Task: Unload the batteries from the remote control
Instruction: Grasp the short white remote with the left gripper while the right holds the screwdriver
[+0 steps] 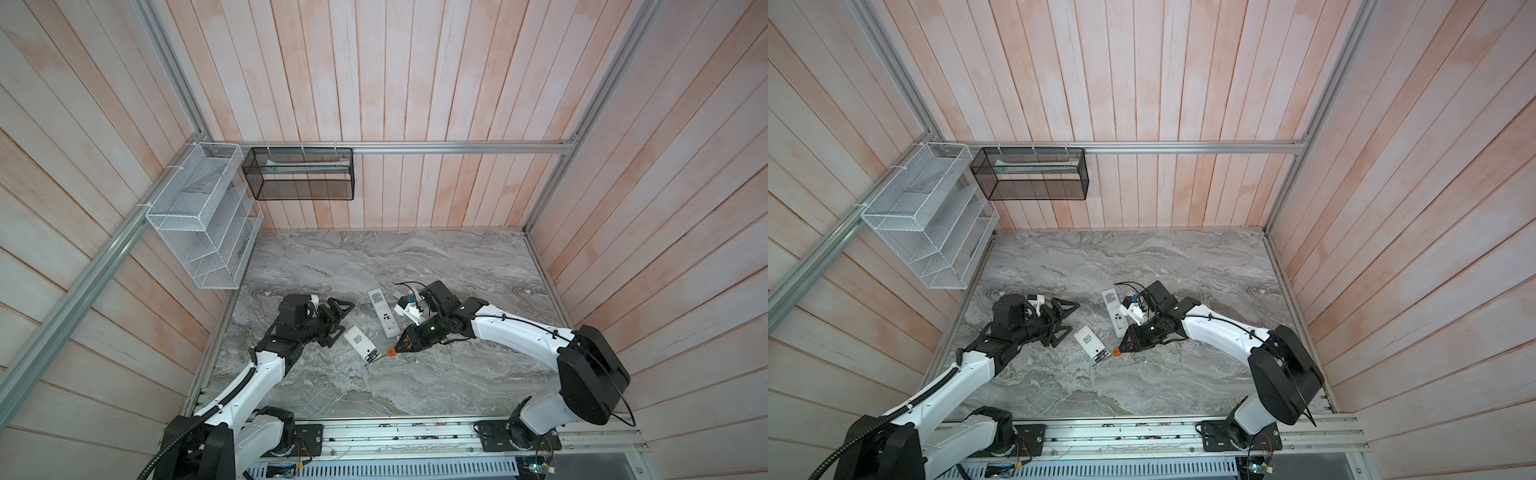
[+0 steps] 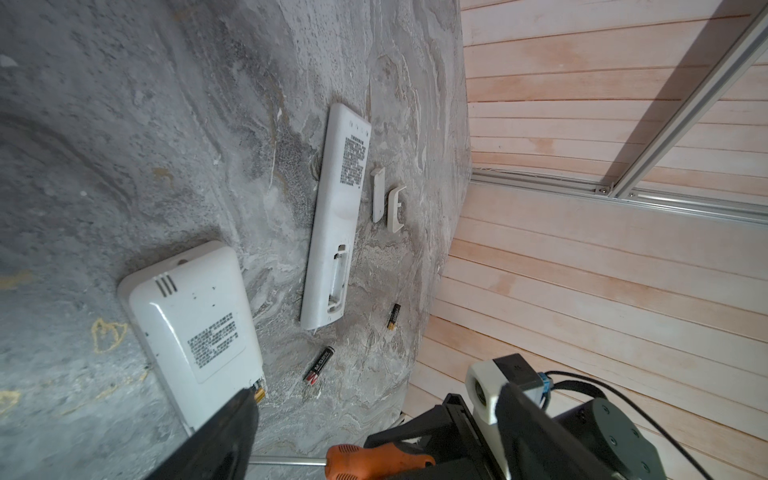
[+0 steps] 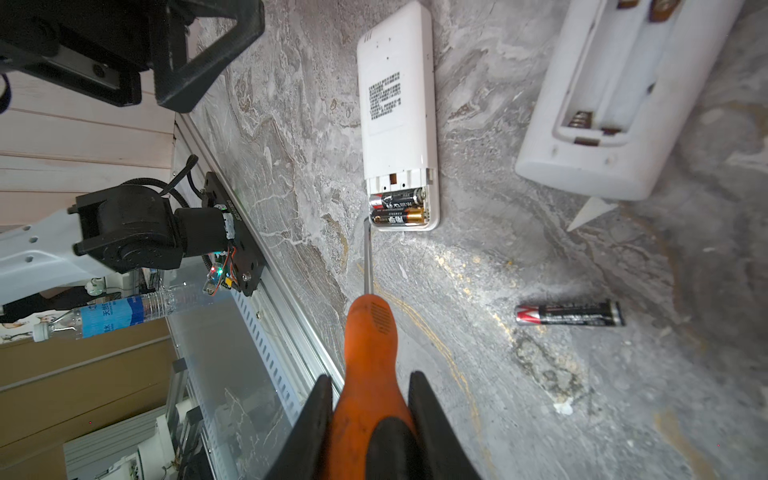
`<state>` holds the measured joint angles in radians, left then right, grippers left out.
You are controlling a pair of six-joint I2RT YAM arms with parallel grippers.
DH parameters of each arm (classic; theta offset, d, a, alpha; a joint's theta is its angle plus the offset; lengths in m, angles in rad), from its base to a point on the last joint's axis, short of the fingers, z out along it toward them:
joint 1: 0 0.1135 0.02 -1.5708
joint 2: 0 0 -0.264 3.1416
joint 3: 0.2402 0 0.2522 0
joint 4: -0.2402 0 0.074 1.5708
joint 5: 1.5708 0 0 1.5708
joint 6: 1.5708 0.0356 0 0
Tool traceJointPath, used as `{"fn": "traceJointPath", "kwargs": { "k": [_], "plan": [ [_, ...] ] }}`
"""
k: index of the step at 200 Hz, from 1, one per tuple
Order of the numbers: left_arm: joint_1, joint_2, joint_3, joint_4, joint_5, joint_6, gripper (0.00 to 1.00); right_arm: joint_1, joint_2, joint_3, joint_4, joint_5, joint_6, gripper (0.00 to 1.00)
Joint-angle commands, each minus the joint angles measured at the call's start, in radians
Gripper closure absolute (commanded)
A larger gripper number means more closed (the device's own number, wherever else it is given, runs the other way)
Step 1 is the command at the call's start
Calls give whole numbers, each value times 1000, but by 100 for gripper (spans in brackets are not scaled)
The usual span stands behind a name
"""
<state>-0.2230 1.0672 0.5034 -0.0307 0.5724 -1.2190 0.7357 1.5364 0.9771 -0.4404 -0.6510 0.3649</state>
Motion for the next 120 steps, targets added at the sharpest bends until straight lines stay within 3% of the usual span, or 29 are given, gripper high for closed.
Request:
{"fn": "traceJointPath", "kwargs": {
  "k": [1,73,120],
  "plan": [
    [4,-14,-14,-6,2,17,8,-35,16,24,-2,89,13,92],
    [8,43,-3,-24,9,72,8,-97,7,42,-45,64,-29,93],
    [8,108,88,-166,12,231,8,-97,-35,59,-62,11,-78,93]
  ]
}}
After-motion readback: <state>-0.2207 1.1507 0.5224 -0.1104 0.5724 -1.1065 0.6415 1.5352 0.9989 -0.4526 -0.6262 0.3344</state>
